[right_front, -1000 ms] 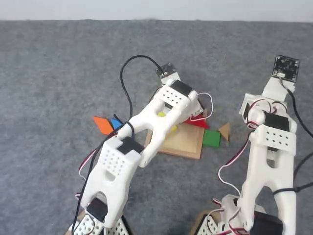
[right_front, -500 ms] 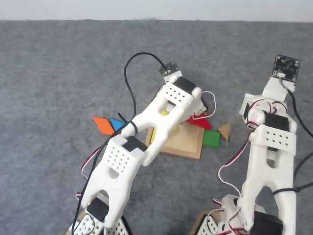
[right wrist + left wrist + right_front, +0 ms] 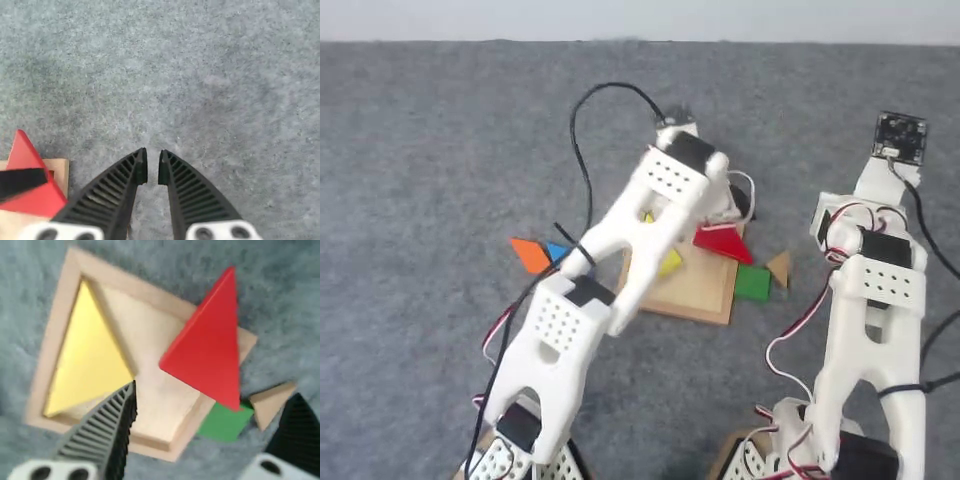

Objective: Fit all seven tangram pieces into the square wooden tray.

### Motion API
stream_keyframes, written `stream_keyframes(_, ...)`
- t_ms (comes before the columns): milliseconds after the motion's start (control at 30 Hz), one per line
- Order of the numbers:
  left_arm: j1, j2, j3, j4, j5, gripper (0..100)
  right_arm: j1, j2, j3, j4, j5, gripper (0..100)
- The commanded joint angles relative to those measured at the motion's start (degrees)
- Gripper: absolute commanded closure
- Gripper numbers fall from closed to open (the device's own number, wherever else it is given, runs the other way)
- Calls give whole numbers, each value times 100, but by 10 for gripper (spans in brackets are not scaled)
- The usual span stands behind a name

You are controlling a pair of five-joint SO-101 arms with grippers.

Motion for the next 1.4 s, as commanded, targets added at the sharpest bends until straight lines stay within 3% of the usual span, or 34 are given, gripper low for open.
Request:
stream_keyframes(0, -422, -1011, -22, 237, -835, 680, -505, -40, -536, 418, 598, 975)
stream_keyframes(167, -1029, -2699, 787, 229, -1785, 821, -963, 690, -1143, 760, 703, 985)
stream_keyframes(333, -1749, -4343, 2677, -211, -2435, 882, -1525, 1666, -2040, 1191, 712, 986)
stream_keyframes(500, -2470, -5793, 5341, -1741, -3200, 932, -1842, 2914, -3156, 1402, 730, 987)
stream_keyframes(600, -2769, -6664, 7020, -3059, -3798, 960, -1789, 3679, -3895, 1402, 738, 987)
stream_keyframes(767, -2857, -7833, 9358, -5055, -4949, 961, -1780, 4822, -5020, 1402, 721, 991)
stream_keyframes(867, -2857, -8404, 10369, -5811, -5609, 963, -1789, 5499, -5670, 1420, 738, 991)
stream_keyframes(1033, -3314, -9108, 11345, -6505, -6180, 963, -1815, 6431, -6497, 1420, 826, 991)
stream_keyframes(1367, -4141, -9363, 12295, -7437, -6233, 963, -2536, 7292, -7736, 2299, 1820, 991)
